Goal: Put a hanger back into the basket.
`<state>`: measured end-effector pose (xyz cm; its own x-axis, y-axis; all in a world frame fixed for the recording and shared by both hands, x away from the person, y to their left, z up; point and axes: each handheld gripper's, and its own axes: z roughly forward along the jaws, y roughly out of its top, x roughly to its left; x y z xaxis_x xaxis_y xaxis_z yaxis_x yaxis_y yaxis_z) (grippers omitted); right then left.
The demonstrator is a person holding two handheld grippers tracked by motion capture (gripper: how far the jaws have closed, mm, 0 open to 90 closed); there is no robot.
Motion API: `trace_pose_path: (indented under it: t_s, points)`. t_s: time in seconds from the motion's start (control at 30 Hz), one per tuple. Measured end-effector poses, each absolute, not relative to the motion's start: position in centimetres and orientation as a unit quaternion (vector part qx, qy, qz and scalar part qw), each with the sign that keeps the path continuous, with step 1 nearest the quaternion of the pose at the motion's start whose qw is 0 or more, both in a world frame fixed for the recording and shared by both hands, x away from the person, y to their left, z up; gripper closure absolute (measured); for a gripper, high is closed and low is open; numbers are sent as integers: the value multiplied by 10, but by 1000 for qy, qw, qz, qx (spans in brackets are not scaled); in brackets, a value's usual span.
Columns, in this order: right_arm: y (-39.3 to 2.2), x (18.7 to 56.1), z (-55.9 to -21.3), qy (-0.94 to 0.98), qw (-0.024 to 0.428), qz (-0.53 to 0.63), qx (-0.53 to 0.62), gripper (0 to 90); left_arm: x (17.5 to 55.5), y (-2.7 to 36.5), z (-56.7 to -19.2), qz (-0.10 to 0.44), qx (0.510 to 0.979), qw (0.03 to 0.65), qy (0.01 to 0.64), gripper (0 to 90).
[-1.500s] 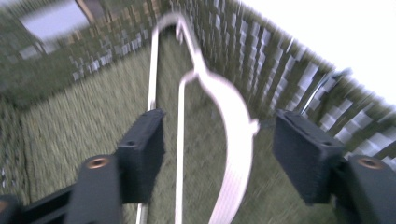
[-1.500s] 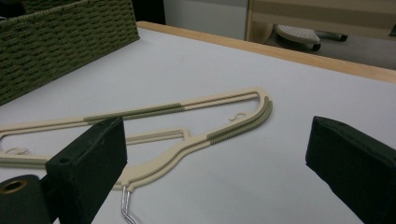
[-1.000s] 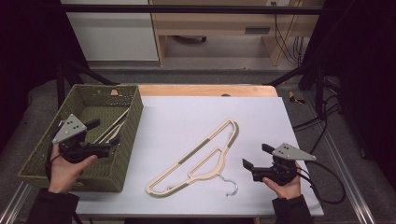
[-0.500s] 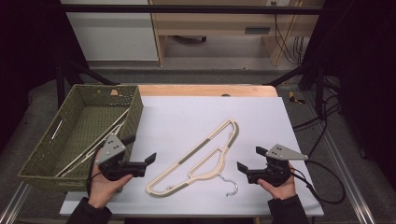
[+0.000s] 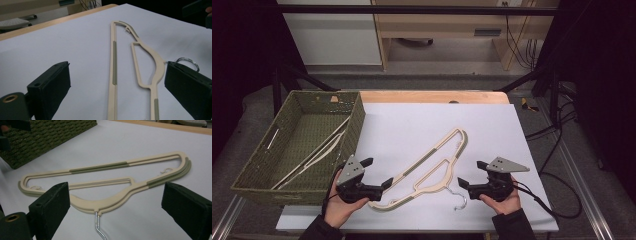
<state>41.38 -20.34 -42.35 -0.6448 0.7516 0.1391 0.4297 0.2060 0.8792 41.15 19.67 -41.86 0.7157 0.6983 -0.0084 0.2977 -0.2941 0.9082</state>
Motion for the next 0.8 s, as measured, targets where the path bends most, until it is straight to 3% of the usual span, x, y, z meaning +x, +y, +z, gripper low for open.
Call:
trace_pose_path:
  t_s: [0.47,0.73,0.8]
  points:
    - [-181,414,-440,788,146,458,384,140,411,185,-436,191,796,482,314,49]
    - [-161,415,-458,813,129,415,388,385,410,186,-435,194,791,487,317,70]
    - [-160,416,-460,816,130,409,387,405,409,186,-436,196,790,487,316,72]
